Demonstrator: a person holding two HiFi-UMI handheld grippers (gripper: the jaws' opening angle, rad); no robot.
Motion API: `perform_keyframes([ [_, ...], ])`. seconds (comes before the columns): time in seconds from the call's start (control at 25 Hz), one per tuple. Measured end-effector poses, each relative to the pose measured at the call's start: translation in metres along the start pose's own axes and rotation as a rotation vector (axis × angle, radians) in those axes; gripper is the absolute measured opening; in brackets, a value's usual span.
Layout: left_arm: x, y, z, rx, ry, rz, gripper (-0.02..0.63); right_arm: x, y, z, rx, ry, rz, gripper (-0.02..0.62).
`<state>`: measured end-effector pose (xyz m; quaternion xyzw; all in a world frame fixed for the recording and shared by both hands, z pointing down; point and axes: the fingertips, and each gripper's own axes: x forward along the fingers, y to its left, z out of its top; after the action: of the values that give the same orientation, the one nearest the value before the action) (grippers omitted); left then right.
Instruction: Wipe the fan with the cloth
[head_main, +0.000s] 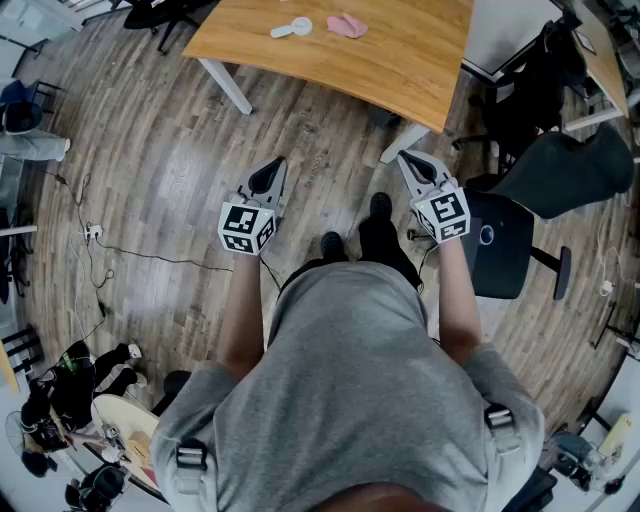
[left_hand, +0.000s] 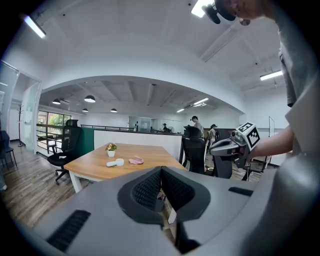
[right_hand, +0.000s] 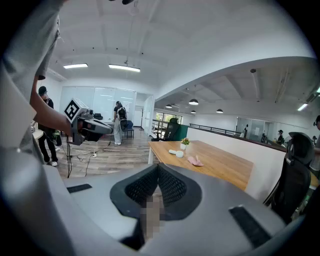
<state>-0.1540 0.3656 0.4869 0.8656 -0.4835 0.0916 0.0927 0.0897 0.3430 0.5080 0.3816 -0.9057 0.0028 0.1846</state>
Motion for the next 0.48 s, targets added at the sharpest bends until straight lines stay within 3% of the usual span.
perform_keyframes([
  [0.48,0.001,-0.011,0.007,0.010,-0.012,-0.007,0.020,-0.009,0.001,-0.005,0.000,0.008,0.003,0.005],
])
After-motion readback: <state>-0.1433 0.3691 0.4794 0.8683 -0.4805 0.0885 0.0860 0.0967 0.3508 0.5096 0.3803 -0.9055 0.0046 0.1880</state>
